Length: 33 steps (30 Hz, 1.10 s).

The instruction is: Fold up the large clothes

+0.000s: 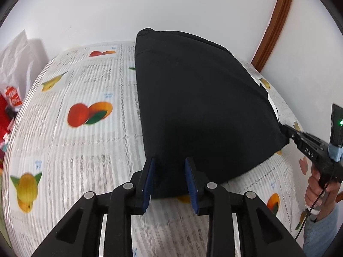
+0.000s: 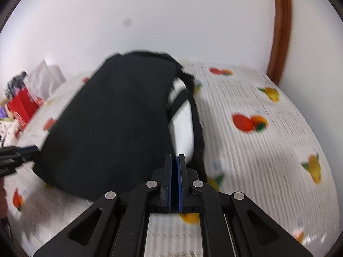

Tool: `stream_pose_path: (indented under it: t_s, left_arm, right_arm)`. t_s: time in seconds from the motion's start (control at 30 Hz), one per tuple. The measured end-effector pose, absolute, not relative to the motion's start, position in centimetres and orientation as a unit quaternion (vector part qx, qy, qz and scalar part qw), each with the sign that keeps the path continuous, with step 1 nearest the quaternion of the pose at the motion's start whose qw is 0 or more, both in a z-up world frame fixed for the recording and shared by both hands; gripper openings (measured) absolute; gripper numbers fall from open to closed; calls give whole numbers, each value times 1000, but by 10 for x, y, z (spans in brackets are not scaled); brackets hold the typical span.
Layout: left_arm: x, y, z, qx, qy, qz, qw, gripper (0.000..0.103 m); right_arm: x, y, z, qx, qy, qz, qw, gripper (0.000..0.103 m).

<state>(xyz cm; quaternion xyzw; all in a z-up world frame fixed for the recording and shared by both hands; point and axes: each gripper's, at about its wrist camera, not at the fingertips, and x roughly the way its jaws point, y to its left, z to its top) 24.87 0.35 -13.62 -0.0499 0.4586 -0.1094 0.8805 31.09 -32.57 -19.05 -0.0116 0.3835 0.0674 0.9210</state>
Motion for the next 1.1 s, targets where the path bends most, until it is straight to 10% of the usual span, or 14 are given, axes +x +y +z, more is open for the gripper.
stream_pose_path:
  t_s: [0.23, 0.43, 1.1]
  left_arm:
    - [216, 7, -112, -59, 437, -71, 895, 35]
    - [178, 1, -79, -43, 398, -55, 915, 59]
    - [56, -20, -19, 2, 332, -25, 943, 91]
  right_arm:
    - [269, -335, -172, -9, 385, 36, 922, 10]
    - [223, -335, -135, -6, 358, 21, 933, 52]
    - [85, -335, -68, -22, 304, -21, 952, 93]
